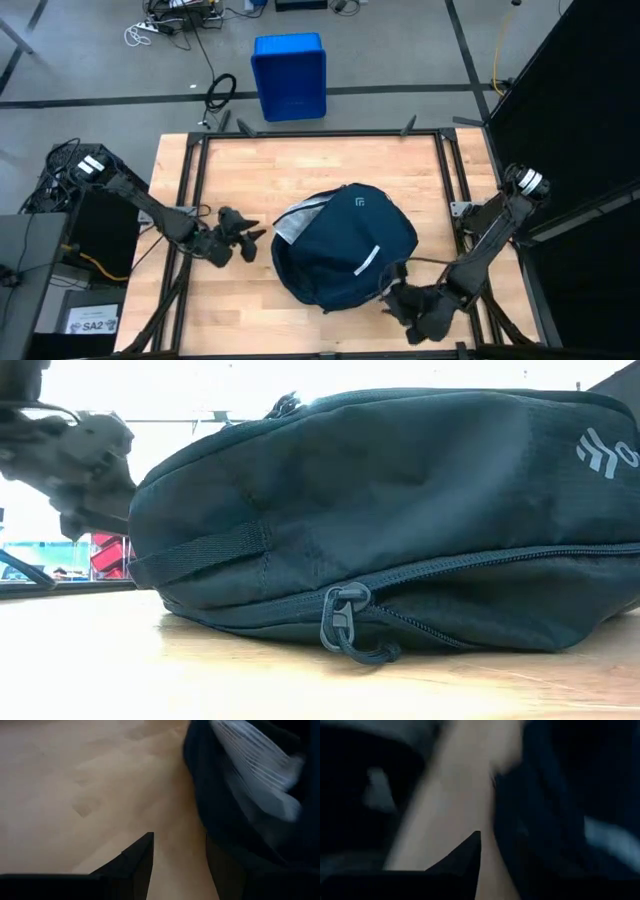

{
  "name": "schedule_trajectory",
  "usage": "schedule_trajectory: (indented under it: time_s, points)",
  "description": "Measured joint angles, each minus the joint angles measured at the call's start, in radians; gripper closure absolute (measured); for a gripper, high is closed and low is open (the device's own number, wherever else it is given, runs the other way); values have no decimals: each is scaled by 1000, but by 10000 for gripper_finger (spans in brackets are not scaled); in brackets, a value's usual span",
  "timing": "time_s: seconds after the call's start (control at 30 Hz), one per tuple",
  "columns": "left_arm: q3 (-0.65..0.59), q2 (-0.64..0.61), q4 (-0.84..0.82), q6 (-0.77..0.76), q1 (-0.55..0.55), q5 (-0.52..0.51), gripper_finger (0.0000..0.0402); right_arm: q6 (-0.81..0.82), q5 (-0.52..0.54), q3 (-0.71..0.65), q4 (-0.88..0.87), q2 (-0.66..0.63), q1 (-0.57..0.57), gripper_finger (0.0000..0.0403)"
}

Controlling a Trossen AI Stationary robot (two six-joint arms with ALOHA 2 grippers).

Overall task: Unpack backpack
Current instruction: Close the dark blue backpack

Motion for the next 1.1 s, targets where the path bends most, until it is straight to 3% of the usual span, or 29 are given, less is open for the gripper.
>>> schedule_trajectory:
  time_s: [0.17,0.27,0.43,0.53,0.67,0.83,0.9,1.1]
  points:
    - [0,69,169,149,112,76,250,362,35,-1,-385,40,-13,351]
    - [2,138,322,247,181,186,250,529,115,-9,-566,44,-38,367]
    - [26,279,573,369,225,346,250,595,142,-53,-721,33,-151,379]
    - [94,372,623,416,226,405,250,546,144,-80,-736,34,-249,378]
    - [253,525,630,477,214,517,250,403,165,-102,-706,28,-387,377]
    - [529,746,606,626,186,781,250,229,182,-95,-674,17,-520,380]
    - [636,809,540,695,175,840,250,196,162,-94,-692,-3,-542,380]
    - [799,829,179,756,150,798,250,287,103,-94,-826,-113,-478,380]
